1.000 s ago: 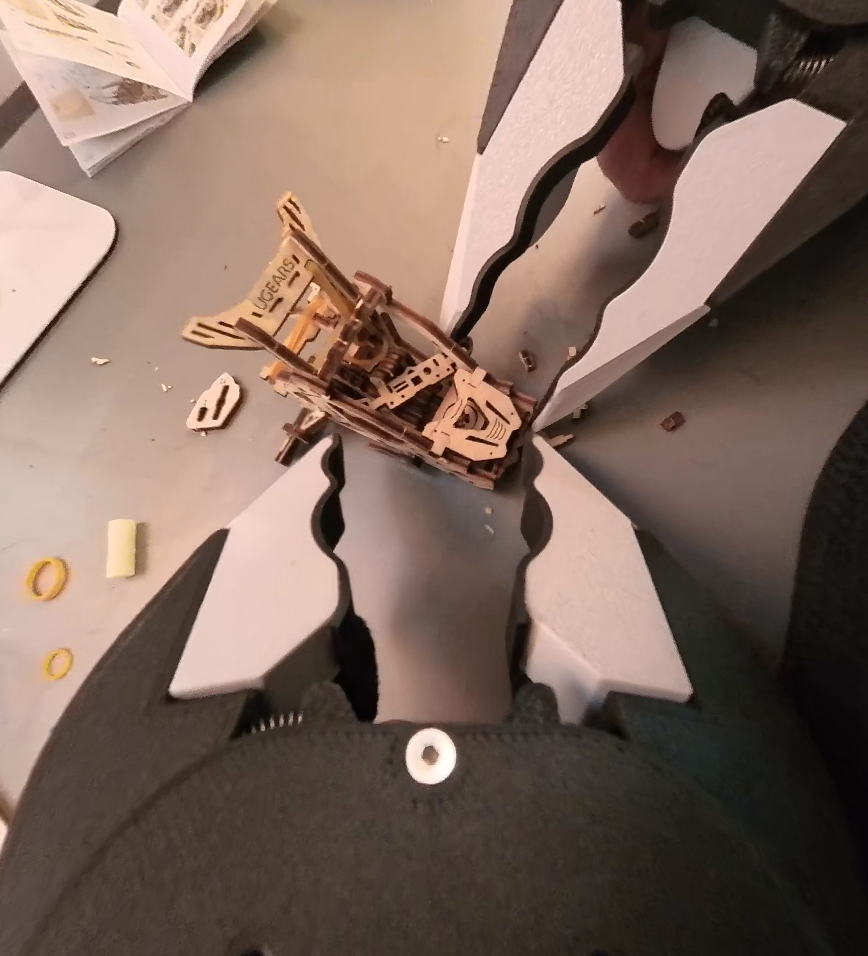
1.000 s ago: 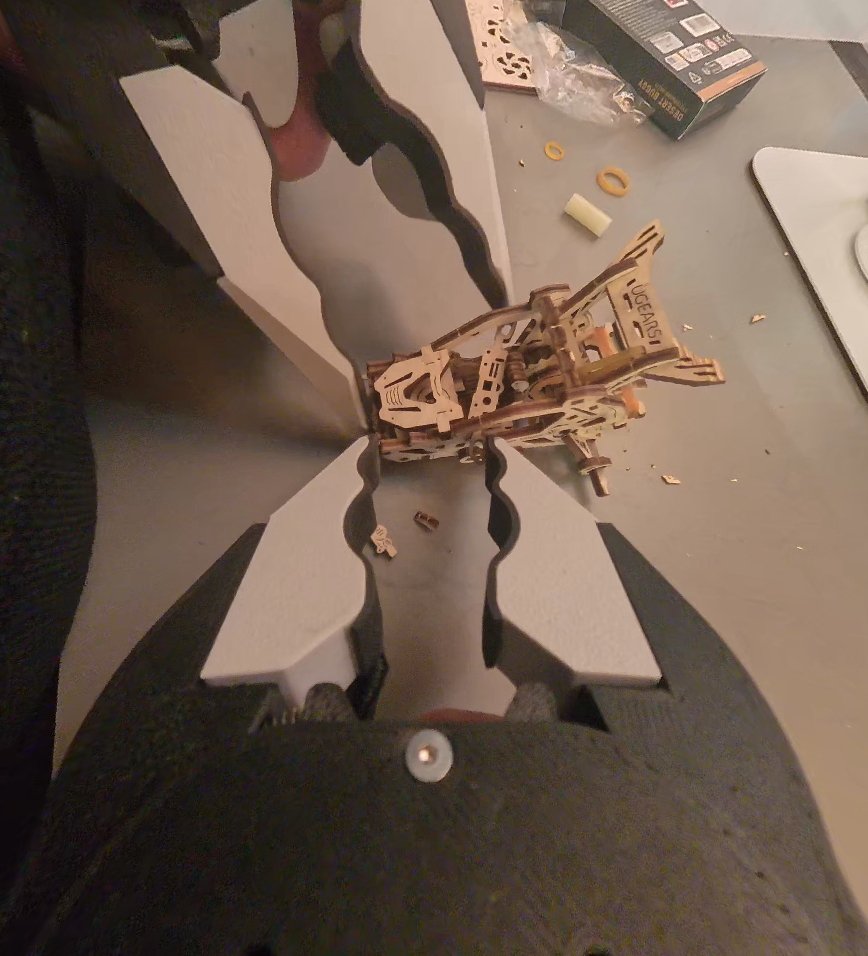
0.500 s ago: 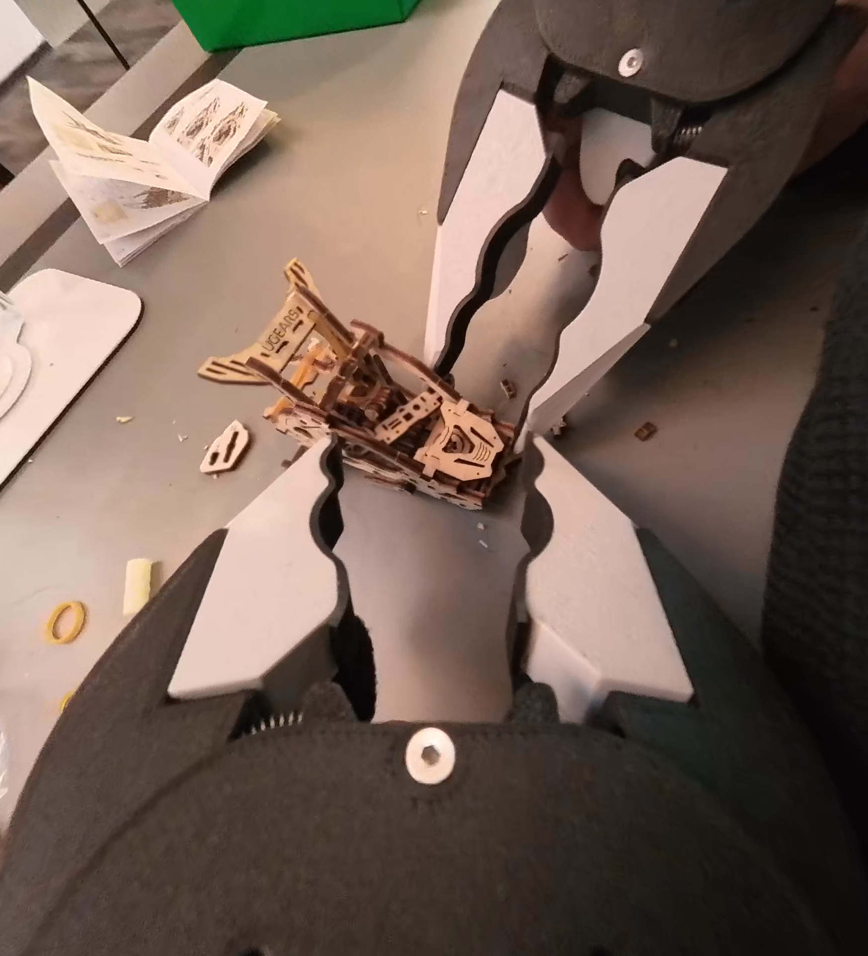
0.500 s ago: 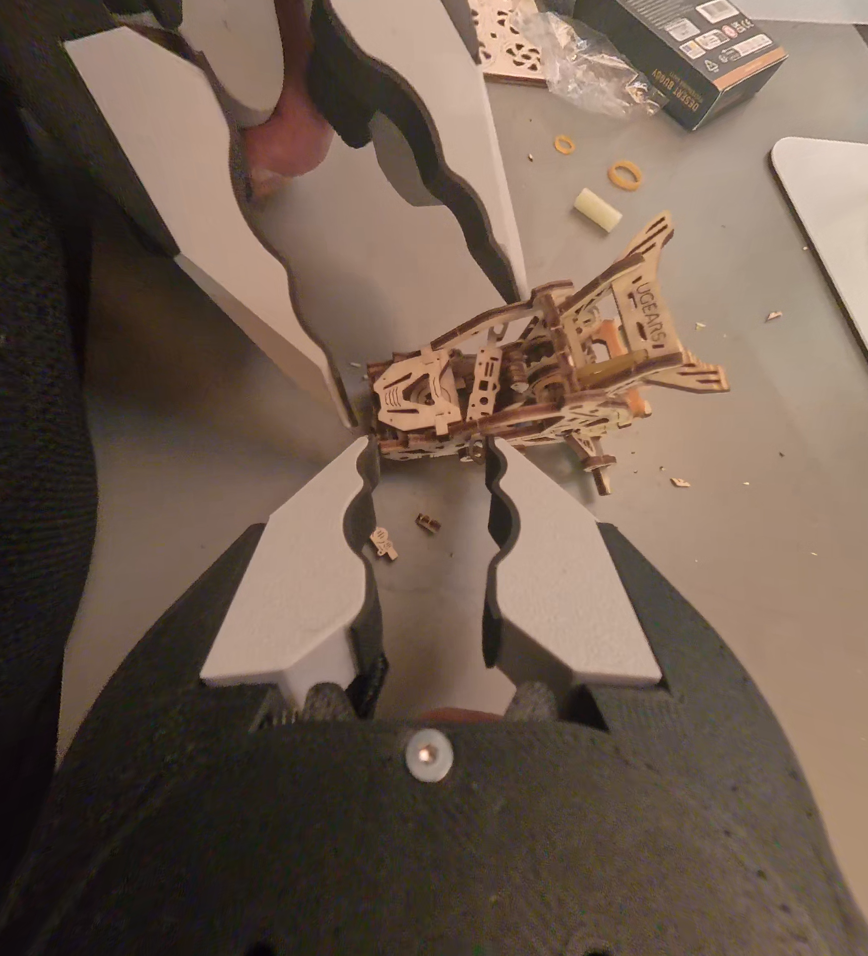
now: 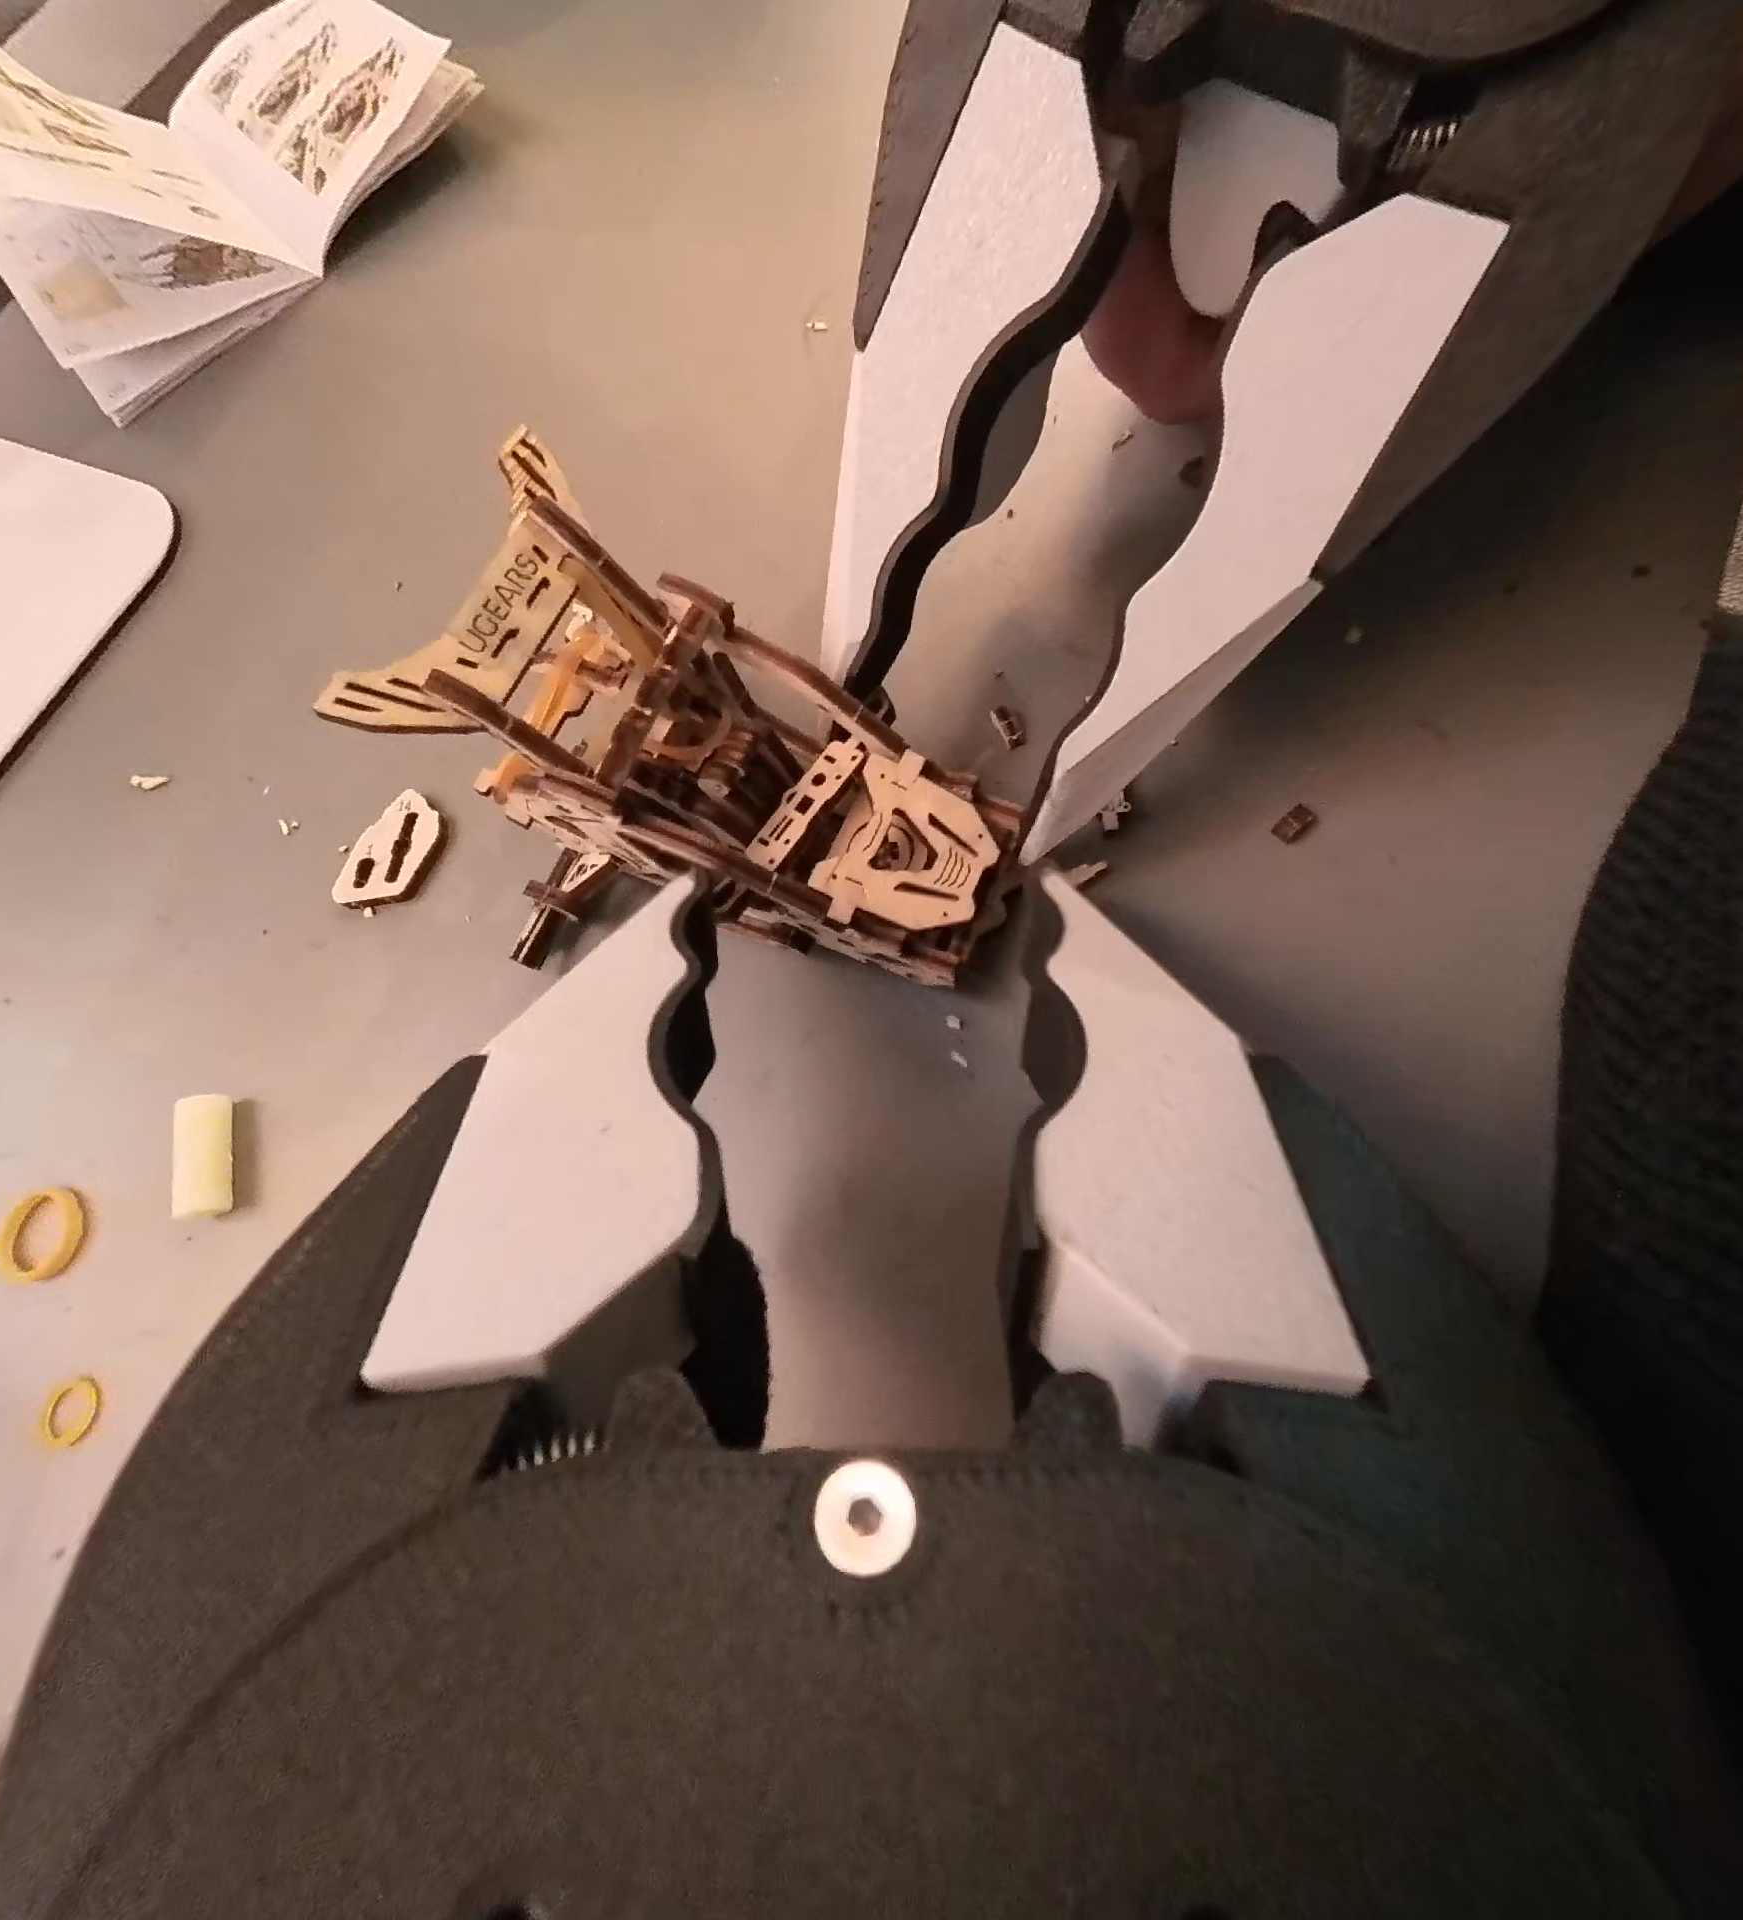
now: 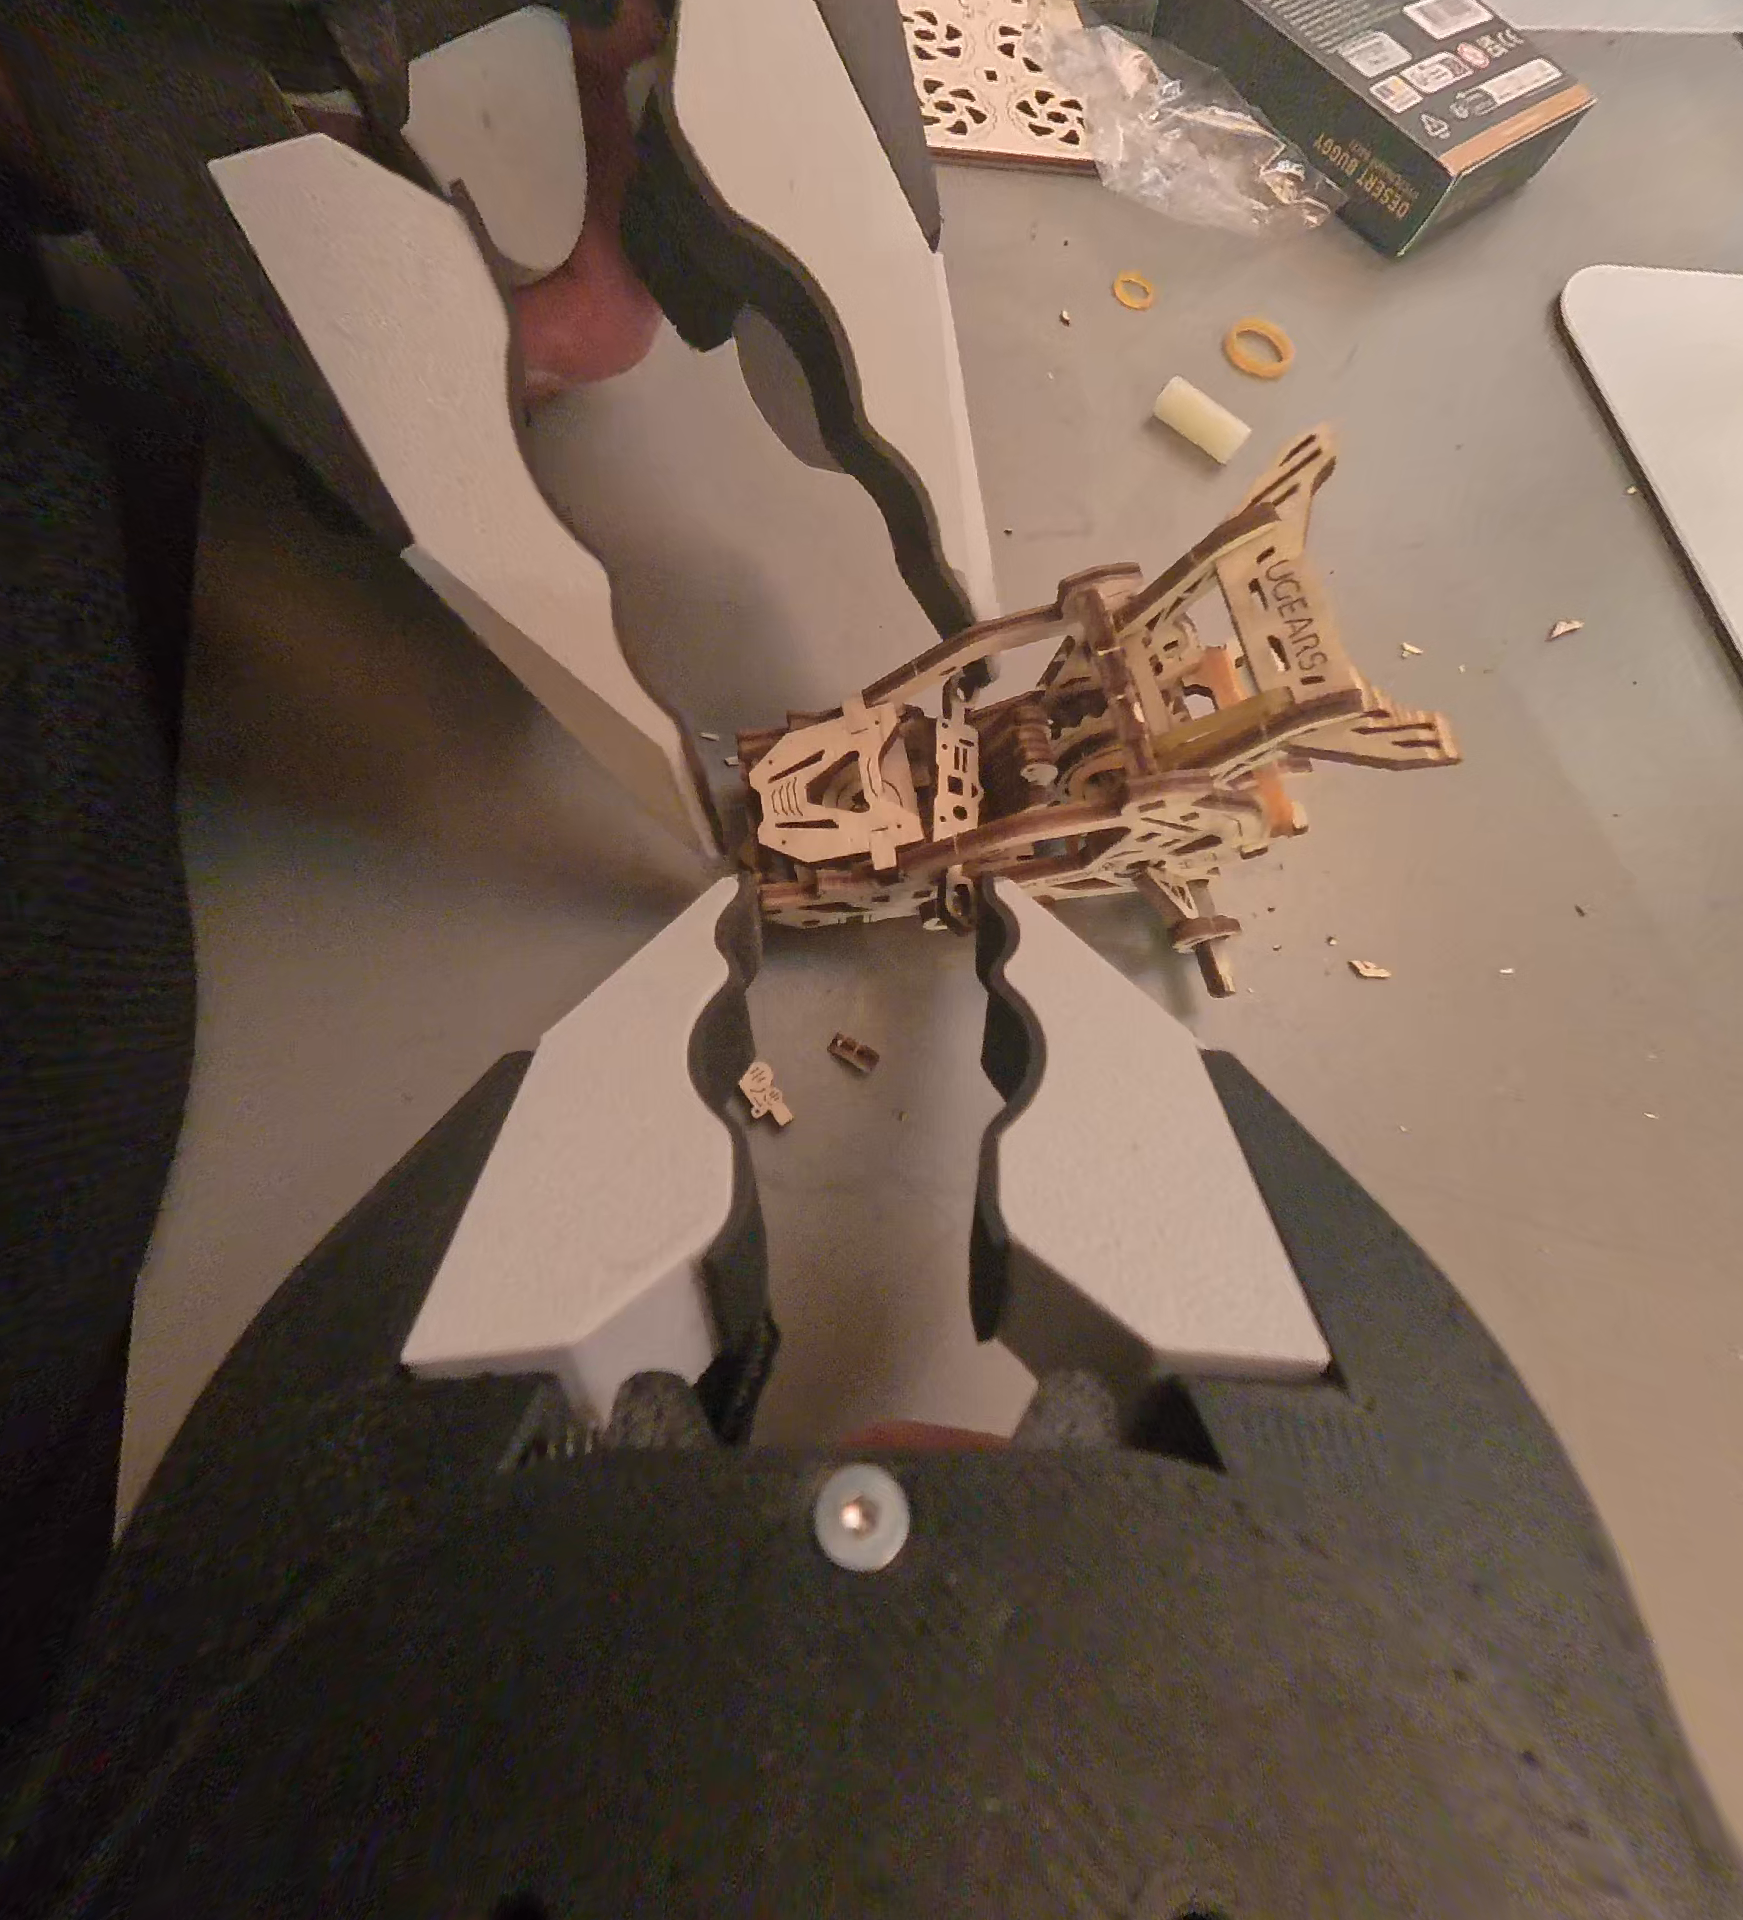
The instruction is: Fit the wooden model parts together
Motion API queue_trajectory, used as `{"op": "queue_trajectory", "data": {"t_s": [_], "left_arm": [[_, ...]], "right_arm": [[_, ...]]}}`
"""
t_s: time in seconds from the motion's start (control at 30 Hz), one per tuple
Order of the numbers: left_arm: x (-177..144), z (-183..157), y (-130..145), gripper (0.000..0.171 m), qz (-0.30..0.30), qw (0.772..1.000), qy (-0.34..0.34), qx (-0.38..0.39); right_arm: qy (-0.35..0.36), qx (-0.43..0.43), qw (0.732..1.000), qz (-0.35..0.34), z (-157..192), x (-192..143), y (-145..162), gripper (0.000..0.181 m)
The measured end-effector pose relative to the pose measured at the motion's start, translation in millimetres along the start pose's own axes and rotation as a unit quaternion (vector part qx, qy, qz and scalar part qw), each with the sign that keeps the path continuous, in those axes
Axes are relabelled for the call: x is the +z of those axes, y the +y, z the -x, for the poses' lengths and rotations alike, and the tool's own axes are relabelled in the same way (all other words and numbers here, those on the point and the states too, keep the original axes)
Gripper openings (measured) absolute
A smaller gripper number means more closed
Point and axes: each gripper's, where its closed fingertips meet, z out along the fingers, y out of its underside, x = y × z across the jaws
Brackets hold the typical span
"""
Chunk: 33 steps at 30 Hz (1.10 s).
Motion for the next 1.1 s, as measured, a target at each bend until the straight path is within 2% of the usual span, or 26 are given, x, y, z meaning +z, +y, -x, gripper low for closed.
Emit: {"op": "queue_trajectory", "data": {"t_s": [0.07, 0.13, 0.4, 0.6, 1.1], "left_arm": [[-1, 2, 1, 0.055, -0.003, 1.0, 0.006, -0.008], [1, 5, 5, 0.065, 0.012, 1.0, 0.008, -0.02], [3, 2, 5, 0.06, 0.015, 1.0, 0.017, -0.021], [1, 3, 7, 0.052, 0.017, 1.0, -0.013, 0.006], [0, 3, 10, 0.048, 0.028, 0.995, -0.068, 0.062]], "right_arm": [[0.0, -0.001, 1.0, 0.0, 0, 0, 0, 0.04], [0.0, -0.001, 1.0, 0.0, 0, 0, 0, 0.04], [-0.002, -0.002, 1.0, -0.001, 0, 0, 0, 0.039], [-0.004, -0.003, 1.0, 0.0, 1, 0, 0, 0.04], [-0.008, -0.001, 1.0, -0.002, 1, 0, 0, 0.041]]}}
